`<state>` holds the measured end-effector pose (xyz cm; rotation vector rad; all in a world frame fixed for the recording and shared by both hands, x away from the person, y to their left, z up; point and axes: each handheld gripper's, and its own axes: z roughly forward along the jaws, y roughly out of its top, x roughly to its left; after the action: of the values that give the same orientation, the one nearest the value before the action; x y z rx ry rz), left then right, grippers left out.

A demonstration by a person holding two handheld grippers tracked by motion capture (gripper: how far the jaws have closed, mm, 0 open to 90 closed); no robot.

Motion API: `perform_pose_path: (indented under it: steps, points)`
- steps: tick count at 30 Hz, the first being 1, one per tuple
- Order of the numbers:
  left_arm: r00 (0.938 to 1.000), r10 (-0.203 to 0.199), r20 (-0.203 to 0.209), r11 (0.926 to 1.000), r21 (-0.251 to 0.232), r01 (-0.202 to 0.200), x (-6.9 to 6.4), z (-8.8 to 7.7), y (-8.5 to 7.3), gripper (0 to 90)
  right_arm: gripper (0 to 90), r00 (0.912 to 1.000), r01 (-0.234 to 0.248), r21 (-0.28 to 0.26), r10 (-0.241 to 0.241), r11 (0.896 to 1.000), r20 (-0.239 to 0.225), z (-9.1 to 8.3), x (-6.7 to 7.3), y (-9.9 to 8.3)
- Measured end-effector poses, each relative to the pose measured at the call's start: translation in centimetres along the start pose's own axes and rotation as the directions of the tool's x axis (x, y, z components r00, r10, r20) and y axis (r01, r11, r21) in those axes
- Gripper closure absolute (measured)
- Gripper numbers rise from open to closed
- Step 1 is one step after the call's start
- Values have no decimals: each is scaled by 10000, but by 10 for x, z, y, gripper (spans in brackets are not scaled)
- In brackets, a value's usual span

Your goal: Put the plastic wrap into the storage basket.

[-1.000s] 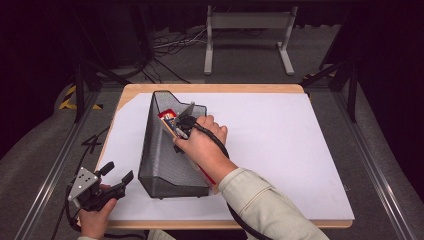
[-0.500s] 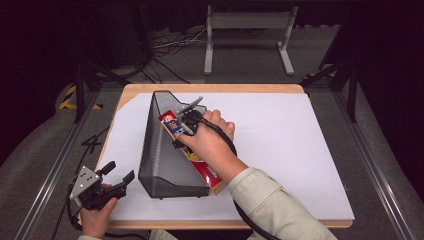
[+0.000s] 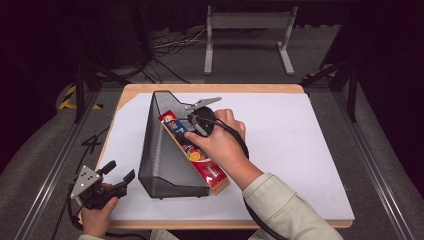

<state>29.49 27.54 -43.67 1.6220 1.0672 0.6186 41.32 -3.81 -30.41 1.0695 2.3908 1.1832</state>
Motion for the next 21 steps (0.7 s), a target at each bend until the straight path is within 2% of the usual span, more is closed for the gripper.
perform_pose_path:
  steps: [3,6,7,9,16,21]
  points:
    - [10000,-5,15,10000,-7,5,0,0,0,228,252,9999,135,-435,-139,9990,-77,-8,-2,1]
    - [10000,-3,9,10000,-19,3,0,0,0,228,237,9996,106,-416,-116,9991,-249,-12,-5,1]
    - [10000,4,5,10000,-7,-4,0,0,0,228,234,9988,2,-453,-24,9990,-494,-14,-7,1]
    - [10000,-22,-4,10000,-21,22,0,0,0,228,223,9977,-44,-499,9,9987,-684,-19,-10,0]
    - [10000,-78,-40,10000,-30,78,1,-1,0,223,174,9956,603,-462,-634,9971,-690,-41,-23,-3]
    - [9999,-105,-92,9999,0,105,3,-2,0,222,165,9959,647,-594,-682,9961,-589,-61,-40,-13]
